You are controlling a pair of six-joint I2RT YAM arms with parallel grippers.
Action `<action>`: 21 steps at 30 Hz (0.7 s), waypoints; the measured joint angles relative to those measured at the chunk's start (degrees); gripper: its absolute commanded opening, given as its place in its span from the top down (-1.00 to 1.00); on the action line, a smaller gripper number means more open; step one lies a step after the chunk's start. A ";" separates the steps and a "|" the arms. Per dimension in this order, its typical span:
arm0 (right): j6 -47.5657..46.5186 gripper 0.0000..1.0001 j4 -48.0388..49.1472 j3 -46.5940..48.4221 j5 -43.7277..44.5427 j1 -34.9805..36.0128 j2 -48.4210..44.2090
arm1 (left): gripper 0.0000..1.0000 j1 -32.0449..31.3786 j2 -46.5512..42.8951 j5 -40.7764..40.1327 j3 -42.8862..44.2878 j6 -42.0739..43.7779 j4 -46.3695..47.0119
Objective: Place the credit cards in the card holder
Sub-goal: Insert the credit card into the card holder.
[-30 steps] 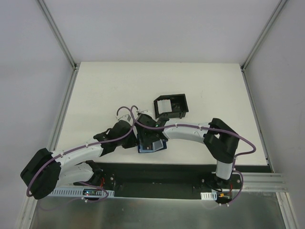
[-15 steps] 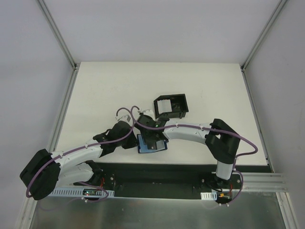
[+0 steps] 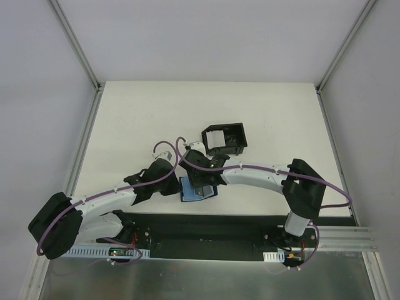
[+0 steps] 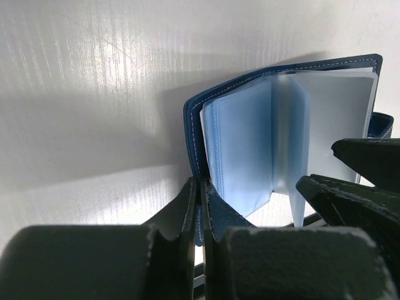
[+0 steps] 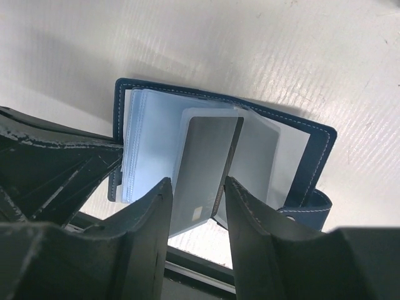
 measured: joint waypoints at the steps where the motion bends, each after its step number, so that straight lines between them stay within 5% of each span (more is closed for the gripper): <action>1: 0.00 0.20 0.02 -0.24 -0.02 -0.04 -0.20 | 1.00 0.00 0.17 0.00 0.00 0.00 0.02; 21: 3.10 0.35 11.76 -17.07 -6.51 -6.38 -12.83 | 1.00 0.00 2.58 -0.02 0.02 -0.02 0.52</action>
